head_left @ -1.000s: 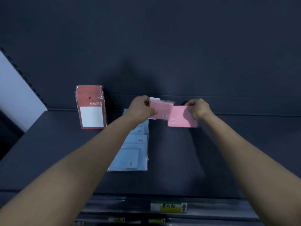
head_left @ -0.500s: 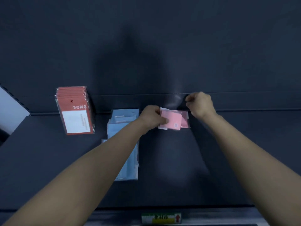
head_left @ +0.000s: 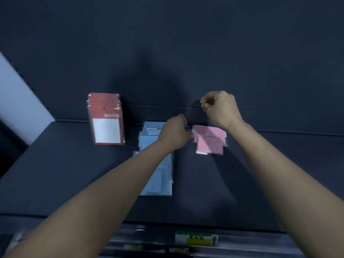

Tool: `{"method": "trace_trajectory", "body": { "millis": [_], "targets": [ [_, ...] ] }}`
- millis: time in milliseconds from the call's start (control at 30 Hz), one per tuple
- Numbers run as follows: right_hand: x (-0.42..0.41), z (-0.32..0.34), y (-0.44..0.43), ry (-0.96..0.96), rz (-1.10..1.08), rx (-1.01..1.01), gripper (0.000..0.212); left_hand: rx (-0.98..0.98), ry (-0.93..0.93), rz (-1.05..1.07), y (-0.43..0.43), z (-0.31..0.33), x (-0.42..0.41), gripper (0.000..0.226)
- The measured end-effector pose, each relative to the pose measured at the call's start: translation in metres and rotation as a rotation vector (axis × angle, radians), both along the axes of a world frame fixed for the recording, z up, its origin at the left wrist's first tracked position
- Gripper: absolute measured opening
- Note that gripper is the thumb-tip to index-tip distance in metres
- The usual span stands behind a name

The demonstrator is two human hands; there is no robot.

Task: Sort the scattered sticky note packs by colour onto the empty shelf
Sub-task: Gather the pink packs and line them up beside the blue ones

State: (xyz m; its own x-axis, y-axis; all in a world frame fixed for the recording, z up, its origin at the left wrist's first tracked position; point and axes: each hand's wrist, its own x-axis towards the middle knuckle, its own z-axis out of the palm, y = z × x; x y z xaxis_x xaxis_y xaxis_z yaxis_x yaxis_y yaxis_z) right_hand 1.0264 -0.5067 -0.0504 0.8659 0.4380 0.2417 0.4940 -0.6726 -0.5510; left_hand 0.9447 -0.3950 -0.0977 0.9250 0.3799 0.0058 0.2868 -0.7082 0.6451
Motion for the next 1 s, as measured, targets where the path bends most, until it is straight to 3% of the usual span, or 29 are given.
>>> {"method": "trace_trajectory", "body": {
  "millis": [133,300,567,767,1000],
  "targets": [
    [-0.052,0.020,0.079,-0.054,0.215,0.014,0.021,0.011,-0.173,0.122,0.066,0.042,-0.077,0.021],
    [-0.167,0.045,0.196,-0.084,0.530,0.071,0.025,0.116,-0.297,0.452,0.158,0.080,-0.234,0.014],
    [-0.419,0.078,0.347,-0.120,1.007,0.127,0.027,0.243,-0.249,0.867,0.240,0.112,-0.515,0.010],
    [-0.568,0.085,0.419,-0.132,1.183,0.160,0.028,0.312,-0.234,1.078,0.274,0.122,-0.673,0.010],
    [-0.659,0.085,0.484,-0.182,1.261,0.129,0.028,0.307,-0.228,1.261,0.315,0.120,-0.769,0.007]
  ]
}}
